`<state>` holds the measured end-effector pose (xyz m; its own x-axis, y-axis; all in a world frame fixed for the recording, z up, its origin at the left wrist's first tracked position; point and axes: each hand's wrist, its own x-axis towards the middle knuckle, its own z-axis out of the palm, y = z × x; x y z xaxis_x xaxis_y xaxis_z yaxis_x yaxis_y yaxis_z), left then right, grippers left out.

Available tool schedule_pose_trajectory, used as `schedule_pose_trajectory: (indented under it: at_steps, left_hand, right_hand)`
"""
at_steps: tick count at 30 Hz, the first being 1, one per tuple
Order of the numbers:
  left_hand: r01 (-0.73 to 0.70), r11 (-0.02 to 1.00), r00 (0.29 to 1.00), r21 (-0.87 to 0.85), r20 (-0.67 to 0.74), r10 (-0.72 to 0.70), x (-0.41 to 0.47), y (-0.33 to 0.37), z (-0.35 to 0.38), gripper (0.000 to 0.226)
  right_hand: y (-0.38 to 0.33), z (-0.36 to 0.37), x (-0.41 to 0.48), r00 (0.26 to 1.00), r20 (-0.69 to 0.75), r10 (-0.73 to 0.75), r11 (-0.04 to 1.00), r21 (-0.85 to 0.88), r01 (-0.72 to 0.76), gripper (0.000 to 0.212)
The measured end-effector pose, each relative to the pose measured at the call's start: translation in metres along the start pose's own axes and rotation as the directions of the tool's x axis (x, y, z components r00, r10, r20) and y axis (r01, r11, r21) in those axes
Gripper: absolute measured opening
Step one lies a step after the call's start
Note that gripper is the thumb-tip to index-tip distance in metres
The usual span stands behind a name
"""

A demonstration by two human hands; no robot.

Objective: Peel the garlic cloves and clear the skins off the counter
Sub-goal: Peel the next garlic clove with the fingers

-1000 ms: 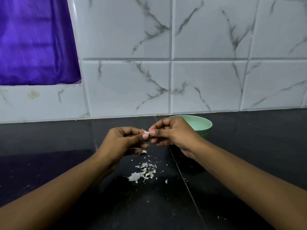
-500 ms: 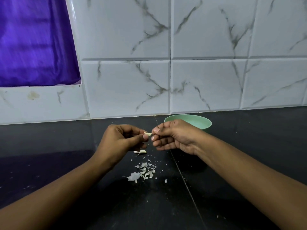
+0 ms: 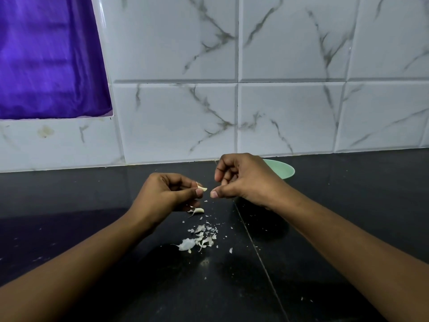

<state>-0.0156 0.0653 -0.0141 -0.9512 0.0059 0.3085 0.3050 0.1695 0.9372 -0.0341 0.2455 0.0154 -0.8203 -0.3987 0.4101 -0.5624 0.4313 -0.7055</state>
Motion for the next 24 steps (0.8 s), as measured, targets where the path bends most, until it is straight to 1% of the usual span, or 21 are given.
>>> schedule_pose_trajectory:
  at_steps: [3, 7, 10, 13, 17, 21, 24]
  left_hand:
    - [0.005, 1.000, 1.000, -0.006, 0.001, -0.005, 0.000, 0.000, 0.000, 0.005]
    - [0.007, 1.000, 1.000, -0.004, 0.011, -0.007, 0.000, 0.000, 0.000, 0.006]
    - [0.013, 1.000, 1.000, -0.007, 0.021, -0.012, 0.000, 0.001, 0.001, 0.007]
    - [0.012, 1.000, 1.000, 0.009, 0.025, -0.012, 0.000, 0.000, 0.001, 0.008]
    - [0.007, 1.000, 1.000, 0.020, 0.030, -0.008, -0.001, 0.000, 0.003, 0.007]
    - [-0.002, 0.999, 1.000, 0.052, 0.026, 0.001, -0.001, -0.001, 0.003, 0.004]
    - [0.022, 1.000, 1.000, -0.001, 0.018, -0.022, -0.001, -0.001, 0.004, 0.003]
  right_hand:
    - [0.004, 0.002, 0.002, 0.999, 0.030, -0.040, 0.999, -0.007, 0.041, 0.023]
    - [0.008, 0.001, 0.004, 0.992, 0.118, 0.037, 0.990, 0.132, -0.052, 0.025]
    - [0.009, 0.000, 0.005, 0.992, 0.111, 0.060, 0.985, 0.157, -0.077, 0.014]
    - [0.009, 0.002, 0.004, 0.995, 0.094, 0.037, 0.999, 0.024, -0.040, 0.006]
    - [0.008, 0.007, 0.004, 0.997, 0.078, -0.020, 0.990, -0.141, 0.031, 0.009]
    - [0.009, 0.009, 0.004, 0.994, 0.057, -0.098, 0.969, -0.221, 0.108, 0.009]
    - [0.010, 0.012, 0.005, 0.989, 0.039, -0.141, 0.955, -0.260, 0.146, 0.009]
